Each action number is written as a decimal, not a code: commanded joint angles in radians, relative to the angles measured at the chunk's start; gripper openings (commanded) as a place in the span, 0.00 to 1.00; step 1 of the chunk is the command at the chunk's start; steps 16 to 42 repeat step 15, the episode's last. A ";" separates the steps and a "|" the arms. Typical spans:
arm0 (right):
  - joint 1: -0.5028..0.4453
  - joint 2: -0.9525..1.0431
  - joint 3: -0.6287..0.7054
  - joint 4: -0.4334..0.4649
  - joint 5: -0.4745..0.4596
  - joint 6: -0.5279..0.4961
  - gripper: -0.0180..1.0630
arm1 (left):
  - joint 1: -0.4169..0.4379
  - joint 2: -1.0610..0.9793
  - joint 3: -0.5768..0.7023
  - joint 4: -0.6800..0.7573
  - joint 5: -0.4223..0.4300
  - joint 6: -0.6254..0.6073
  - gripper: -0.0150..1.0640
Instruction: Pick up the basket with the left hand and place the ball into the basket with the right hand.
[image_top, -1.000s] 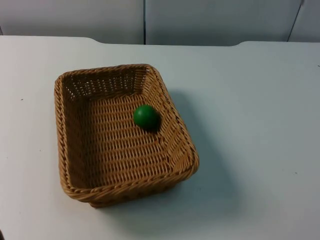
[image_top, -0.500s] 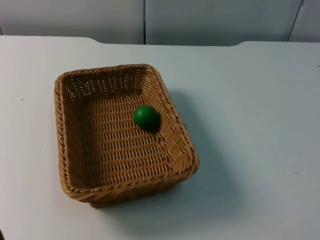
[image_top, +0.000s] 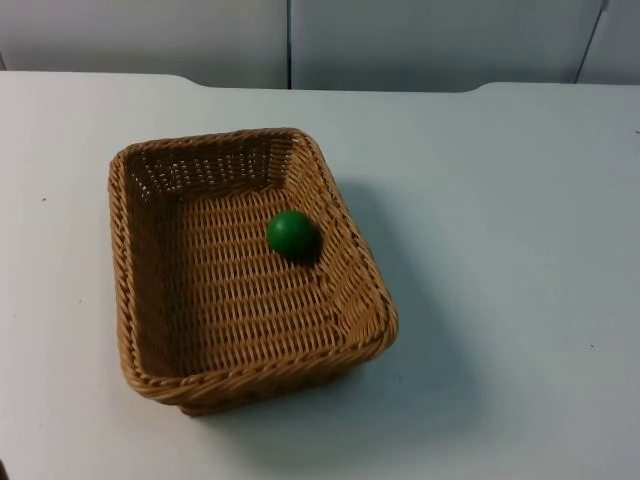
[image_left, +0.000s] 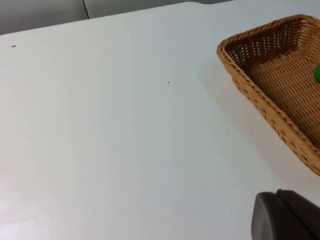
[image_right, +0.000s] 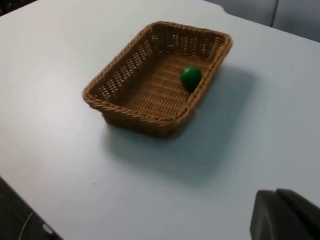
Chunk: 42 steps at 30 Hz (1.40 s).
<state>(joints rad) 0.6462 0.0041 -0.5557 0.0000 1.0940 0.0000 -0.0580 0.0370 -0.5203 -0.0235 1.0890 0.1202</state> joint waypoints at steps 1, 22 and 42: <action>-0.068 -0.004 0.001 0.006 -0.008 0.000 0.01 | -0.005 -0.007 0.007 -0.005 -0.011 -0.007 0.01; -0.482 -0.004 0.001 0.006 -0.008 0.000 0.01 | -0.005 -0.007 0.007 -0.005 -0.011 -0.007 0.01; -0.482 -0.004 0.001 0.006 -0.008 0.000 0.01 | -0.005 -0.007 0.007 -0.005 -0.011 -0.007 0.01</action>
